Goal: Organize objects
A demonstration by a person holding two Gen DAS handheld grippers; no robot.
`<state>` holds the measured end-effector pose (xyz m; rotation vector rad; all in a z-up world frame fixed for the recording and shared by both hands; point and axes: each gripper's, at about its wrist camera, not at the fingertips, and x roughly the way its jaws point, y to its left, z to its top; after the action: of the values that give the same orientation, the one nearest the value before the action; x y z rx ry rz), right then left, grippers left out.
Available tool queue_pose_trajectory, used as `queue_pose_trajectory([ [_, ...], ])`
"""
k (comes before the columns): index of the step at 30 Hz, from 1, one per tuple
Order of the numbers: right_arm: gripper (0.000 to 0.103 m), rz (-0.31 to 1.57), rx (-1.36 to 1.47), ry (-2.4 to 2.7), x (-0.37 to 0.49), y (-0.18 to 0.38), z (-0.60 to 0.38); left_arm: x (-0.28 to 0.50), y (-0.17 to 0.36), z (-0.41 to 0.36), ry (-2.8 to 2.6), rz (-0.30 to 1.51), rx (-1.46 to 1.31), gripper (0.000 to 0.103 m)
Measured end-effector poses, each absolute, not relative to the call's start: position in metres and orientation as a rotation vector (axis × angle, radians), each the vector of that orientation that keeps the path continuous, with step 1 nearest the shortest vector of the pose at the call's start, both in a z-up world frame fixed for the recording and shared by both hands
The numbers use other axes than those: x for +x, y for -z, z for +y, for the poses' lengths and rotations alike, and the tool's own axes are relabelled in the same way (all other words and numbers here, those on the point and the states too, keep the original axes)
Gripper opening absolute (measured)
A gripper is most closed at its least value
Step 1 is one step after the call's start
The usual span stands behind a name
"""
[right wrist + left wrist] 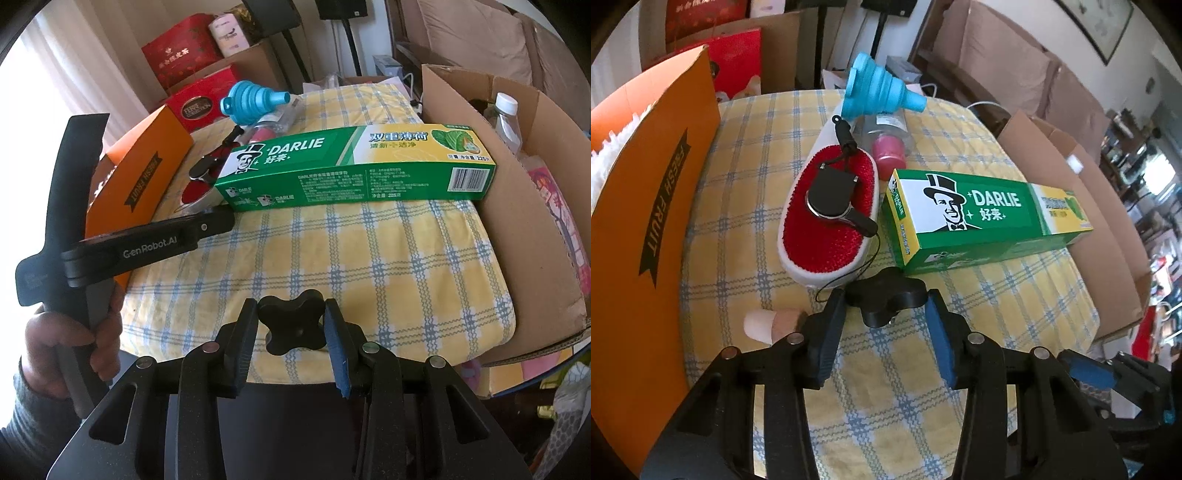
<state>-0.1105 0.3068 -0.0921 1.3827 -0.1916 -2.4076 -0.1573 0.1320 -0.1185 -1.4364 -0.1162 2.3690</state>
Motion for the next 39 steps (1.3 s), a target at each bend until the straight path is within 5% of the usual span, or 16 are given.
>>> queue_pose_trajectory([
  [39, 0.036, -0.056, 1.076, 2.422, -0.104, -0.007, 0.234, -0.071, -0.005, 0.04, -2.551, -0.256, -1.042, 0.041],
])
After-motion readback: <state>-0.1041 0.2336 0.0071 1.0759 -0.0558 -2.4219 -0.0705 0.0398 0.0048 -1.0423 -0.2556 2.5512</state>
